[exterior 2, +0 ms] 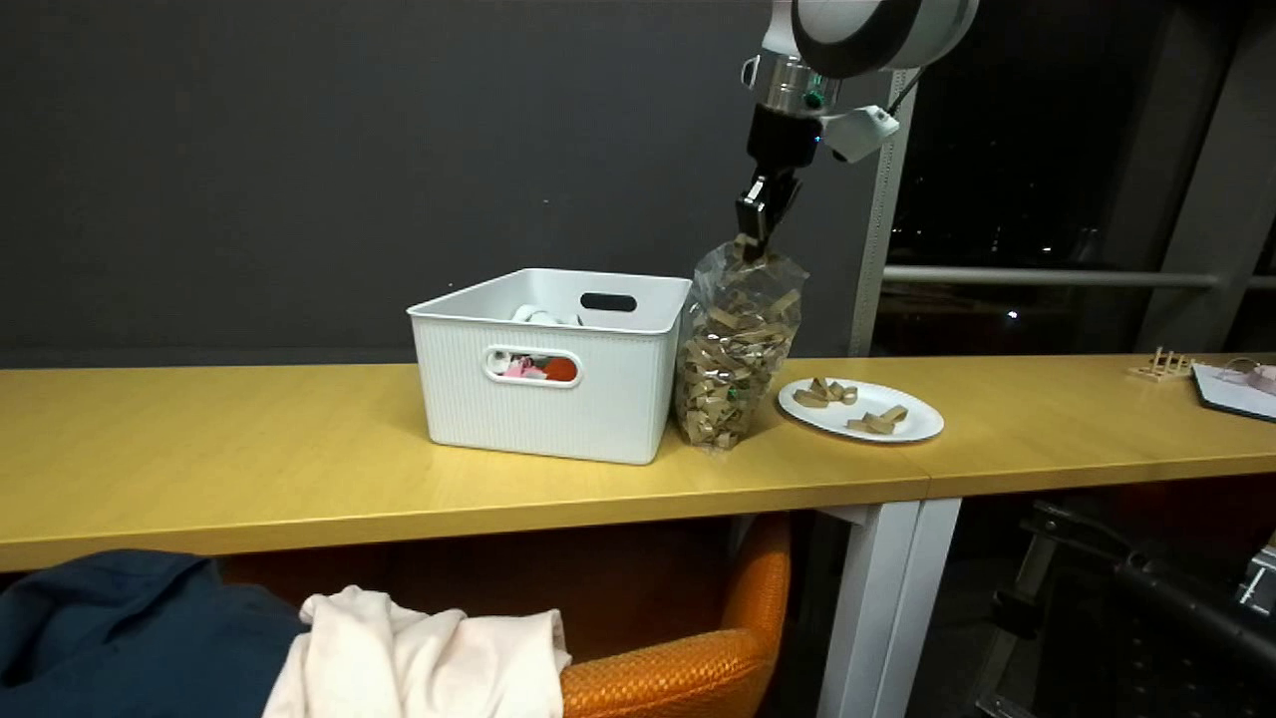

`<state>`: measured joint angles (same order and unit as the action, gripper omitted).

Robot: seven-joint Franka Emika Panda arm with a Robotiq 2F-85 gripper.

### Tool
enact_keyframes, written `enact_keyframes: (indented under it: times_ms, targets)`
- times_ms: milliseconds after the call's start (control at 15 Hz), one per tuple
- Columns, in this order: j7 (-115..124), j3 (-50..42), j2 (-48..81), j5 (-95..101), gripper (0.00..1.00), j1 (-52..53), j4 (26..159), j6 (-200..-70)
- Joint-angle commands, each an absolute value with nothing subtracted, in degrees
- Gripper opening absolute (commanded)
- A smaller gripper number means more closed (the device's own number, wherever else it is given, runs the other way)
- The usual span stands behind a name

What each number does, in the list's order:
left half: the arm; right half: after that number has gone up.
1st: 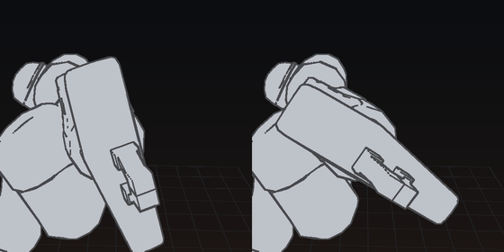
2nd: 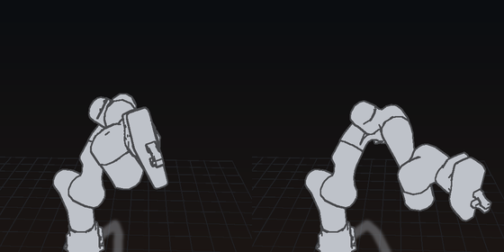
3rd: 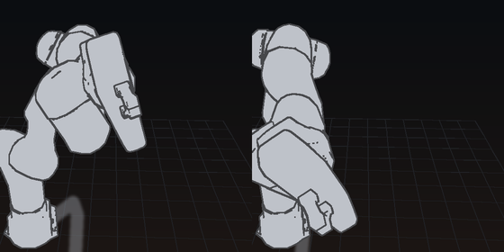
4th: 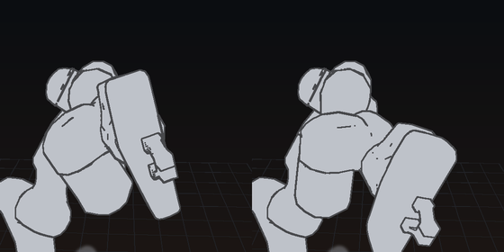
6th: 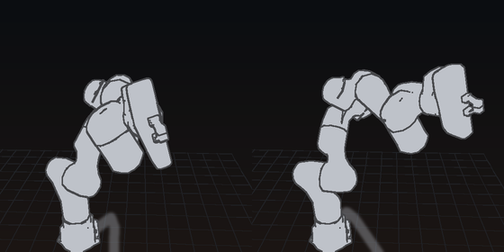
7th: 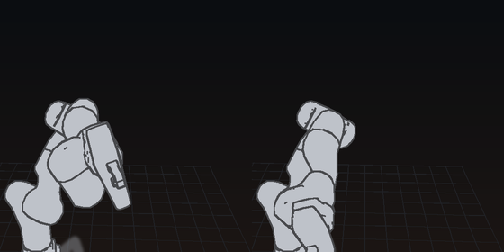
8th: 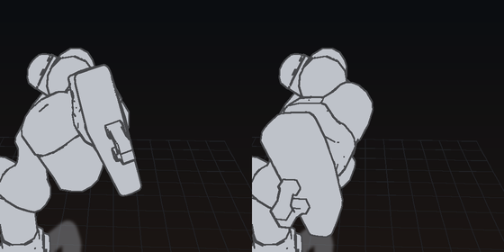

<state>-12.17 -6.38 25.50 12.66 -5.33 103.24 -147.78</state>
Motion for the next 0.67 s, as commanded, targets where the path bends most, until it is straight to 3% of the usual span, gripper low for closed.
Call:
enact_keyframes:
  times_ms: [0, 533, 600]
  targets:
    - [-12.1, -6.02, 26.75, 12.65, 0.4, -5.72, 101.31, -147.34]
    - [-10.92, -6.57, 21.7, 13.34, 0.97, -5.3, 107.42, -148.36]
    - [-10.82, -6.61, 19.86, 12.8, 1.0, -5.79, 109.49, -148.58]
